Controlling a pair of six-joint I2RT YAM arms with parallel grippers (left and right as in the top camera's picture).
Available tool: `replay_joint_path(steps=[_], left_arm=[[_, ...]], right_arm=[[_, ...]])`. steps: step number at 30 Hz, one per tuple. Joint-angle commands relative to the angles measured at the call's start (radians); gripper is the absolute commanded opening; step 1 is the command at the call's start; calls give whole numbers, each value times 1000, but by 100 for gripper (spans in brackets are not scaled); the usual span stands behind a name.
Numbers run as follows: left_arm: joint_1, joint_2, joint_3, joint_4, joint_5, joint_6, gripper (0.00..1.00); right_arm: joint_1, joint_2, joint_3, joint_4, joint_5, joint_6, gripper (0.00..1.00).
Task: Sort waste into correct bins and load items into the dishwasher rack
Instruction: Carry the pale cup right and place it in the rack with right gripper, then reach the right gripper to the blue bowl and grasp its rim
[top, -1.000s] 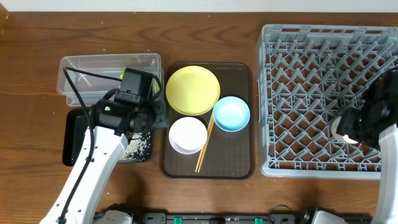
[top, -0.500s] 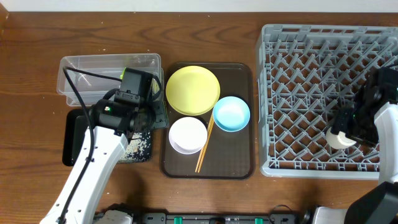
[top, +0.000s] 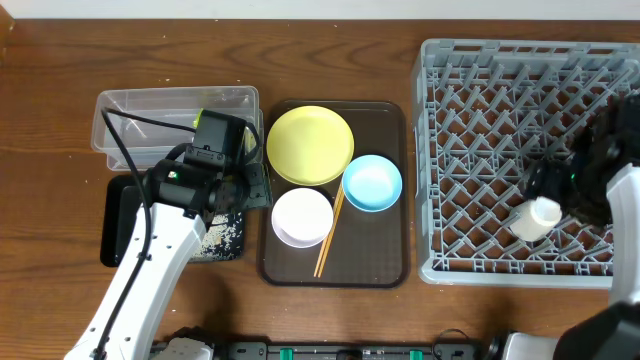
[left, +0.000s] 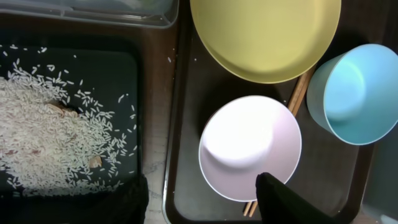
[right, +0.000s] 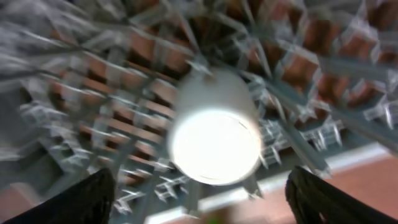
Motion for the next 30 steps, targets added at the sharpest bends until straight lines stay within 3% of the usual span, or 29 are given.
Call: replay_joint_path(steps=[1, 4, 7, 17, 20, 30], left_arm=[[2, -3, 3, -5, -12, 6, 60], [2, -3, -3, -5, -12, 6, 61], [2, 0, -8, -8, -12, 6, 61], [2, 2, -8, -54, -29, 6, 61], [2, 2, -8, -57, -31, 6, 61], [2, 2, -8, -56, -31, 6, 61]], right_arm=[[13, -79, 72, 60, -249, -81, 83], [71, -126, 77, 179, -457, -148, 79], [175, -139, 77, 280, -488, -190, 78], [570, 1, 76, 398, -188, -346, 79], [634, 75, 76, 417, -152, -346, 70], [731, 317, 76, 459, -96, -323, 73]])
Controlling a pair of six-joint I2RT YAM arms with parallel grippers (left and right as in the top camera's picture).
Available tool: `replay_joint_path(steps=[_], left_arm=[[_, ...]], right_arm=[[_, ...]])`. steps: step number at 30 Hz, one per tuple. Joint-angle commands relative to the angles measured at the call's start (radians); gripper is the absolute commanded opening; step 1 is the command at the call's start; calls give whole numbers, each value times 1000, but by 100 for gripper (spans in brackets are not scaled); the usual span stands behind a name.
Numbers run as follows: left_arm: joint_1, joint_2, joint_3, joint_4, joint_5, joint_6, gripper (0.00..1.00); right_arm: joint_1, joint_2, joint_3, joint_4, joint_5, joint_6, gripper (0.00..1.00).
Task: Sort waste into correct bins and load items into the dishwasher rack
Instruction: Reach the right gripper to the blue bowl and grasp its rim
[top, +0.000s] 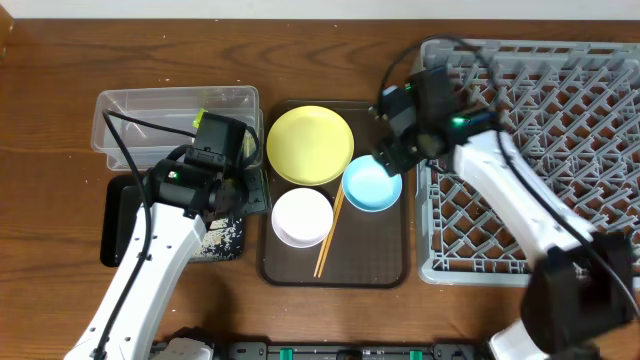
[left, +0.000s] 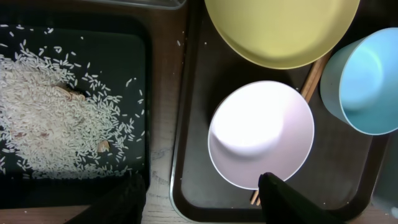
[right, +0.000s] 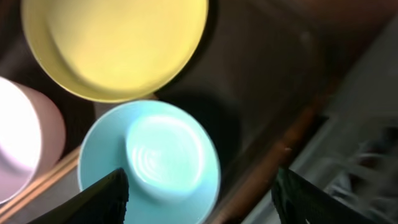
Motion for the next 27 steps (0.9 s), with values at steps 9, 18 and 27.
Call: replay_joint_path(steps=[9, 18, 27], left_arm=[[3, 2, -8, -5, -20, 6, 61], [3, 2, -8, -5, -19, 6, 61], [3, 2, -8, -5, -19, 6, 62]], right_arm=[[27, 172, 8, 10, 29, 21, 48], [26, 179, 8, 7, 30, 21, 9], [26, 179, 8, -8, 30, 21, 1]])
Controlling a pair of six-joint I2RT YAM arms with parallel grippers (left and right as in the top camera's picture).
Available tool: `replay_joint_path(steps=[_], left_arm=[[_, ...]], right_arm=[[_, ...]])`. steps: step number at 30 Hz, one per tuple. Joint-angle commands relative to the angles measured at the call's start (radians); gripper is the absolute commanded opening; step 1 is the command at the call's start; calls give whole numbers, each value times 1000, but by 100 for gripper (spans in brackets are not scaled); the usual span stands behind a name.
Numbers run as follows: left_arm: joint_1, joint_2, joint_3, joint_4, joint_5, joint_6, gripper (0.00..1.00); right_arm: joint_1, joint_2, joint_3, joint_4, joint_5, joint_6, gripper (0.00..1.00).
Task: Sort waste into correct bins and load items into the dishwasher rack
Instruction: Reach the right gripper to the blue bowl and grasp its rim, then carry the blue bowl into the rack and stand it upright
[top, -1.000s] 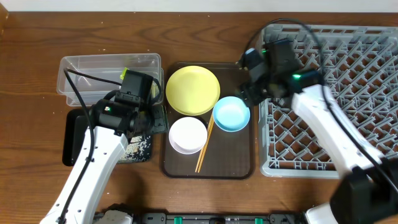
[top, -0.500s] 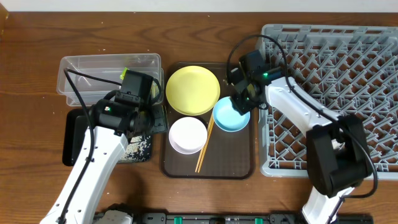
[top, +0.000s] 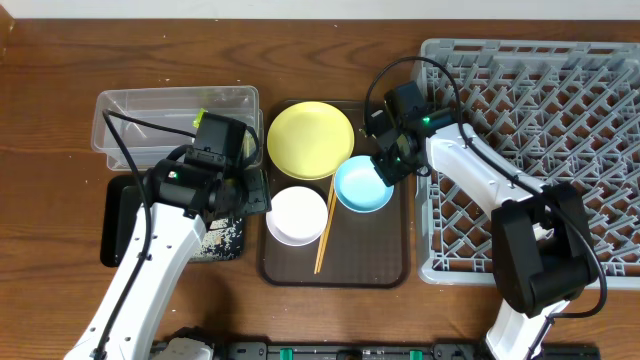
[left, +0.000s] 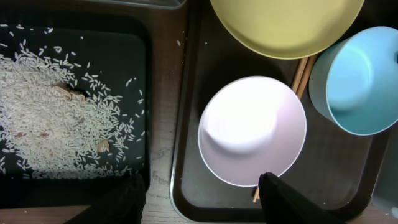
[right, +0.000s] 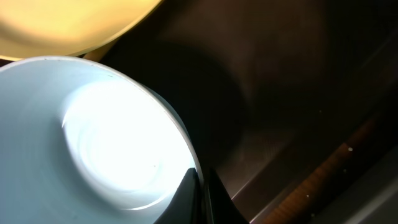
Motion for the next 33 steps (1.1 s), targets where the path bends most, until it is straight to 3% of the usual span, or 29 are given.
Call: replay_joint_path(steps=[1, 7, 13, 24, 33], left_arm=[[3, 2, -7, -5, -19, 6, 62], [3, 2, -7, -5, -19, 6, 62], [3, 2, -7, -5, -19, 6, 62], [3, 2, -7, -5, -19, 6, 62], [3, 2, -7, -4, -19, 6, 62]], right_arm=[[8, 4, 8, -13, 0, 4, 1], [4, -40, 10, -44, 55, 19, 1], [-22, -191, 11, -37, 168, 62, 1], [-125, -429, 11, 126, 535, 99, 1], [-162, -386, 11, 473, 911, -198, 1]])
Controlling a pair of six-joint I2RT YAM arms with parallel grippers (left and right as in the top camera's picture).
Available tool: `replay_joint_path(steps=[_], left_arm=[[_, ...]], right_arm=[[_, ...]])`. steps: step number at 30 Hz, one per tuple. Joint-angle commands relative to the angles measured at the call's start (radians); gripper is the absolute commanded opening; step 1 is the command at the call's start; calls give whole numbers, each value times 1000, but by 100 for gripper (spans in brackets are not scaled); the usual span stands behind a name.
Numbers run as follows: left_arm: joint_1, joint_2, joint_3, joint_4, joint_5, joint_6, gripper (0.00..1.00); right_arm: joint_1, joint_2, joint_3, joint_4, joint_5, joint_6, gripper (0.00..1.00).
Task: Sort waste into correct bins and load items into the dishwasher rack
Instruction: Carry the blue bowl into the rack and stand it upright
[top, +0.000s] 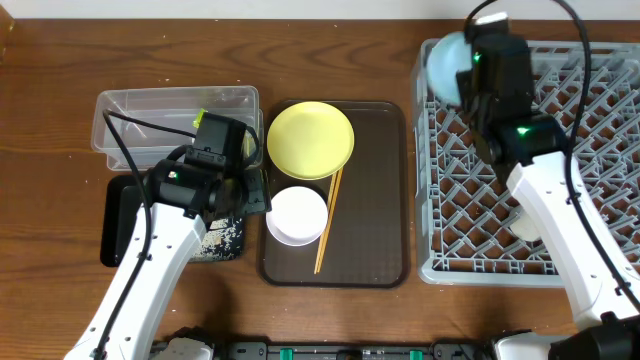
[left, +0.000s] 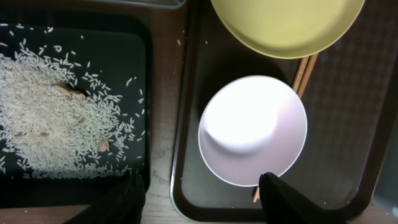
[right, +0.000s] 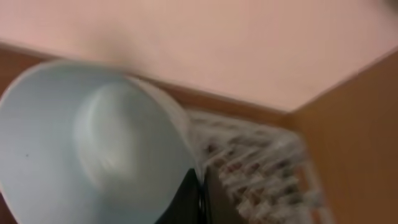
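My right gripper (right: 200, 198) is shut on the rim of the light blue bowl (top: 444, 62) and holds it tilted over the far left corner of the grey dishwasher rack (top: 590, 150). The bowl (right: 93, 149) fills the right wrist view. A yellow plate (top: 310, 143), a white bowl (top: 299, 214) and wooden chopsticks (top: 328, 220) lie on the brown tray (top: 375, 200). My left gripper (left: 202, 199) hangs open over the tray's left edge, near the white bowl (left: 252, 130). A white cup (top: 524, 222) lies in the rack, partly hidden by my right arm.
A clear plastic bin (top: 150, 110) stands at the far left. In front of it lies a black tray (left: 68, 118) strewn with rice grains (left: 56, 124). The yellow plate (left: 286, 25) overlaps the chopsticks (left: 303, 73).
The blue bowl has left the tray and is now held over the rack's far left corner by my right gripper. The left arm has not moved.
My right gripper stood open over the white cup in the rack. Then it hung open above the blue bowl on the tray. Then it was shut on the bowl's rim, and now it holds the bowl over the rack. The left gripper stayed open throughout.
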Motion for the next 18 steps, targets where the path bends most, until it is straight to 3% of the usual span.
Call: replay_joint_path(steps=[1, 7, 18], left_arm=[[2, 2, -6, -4, -19, 6, 62], [2, 2, -6, -1, -19, 6, 62], [2, 2, -6, 7, -19, 6, 62]], right_arm=[[-8, 39, 9, 91, 219, -169, 1], [-8, 150, 9, 272, 359, -307, 1], [13, 348, 9, 289, 400, -308, 1]])
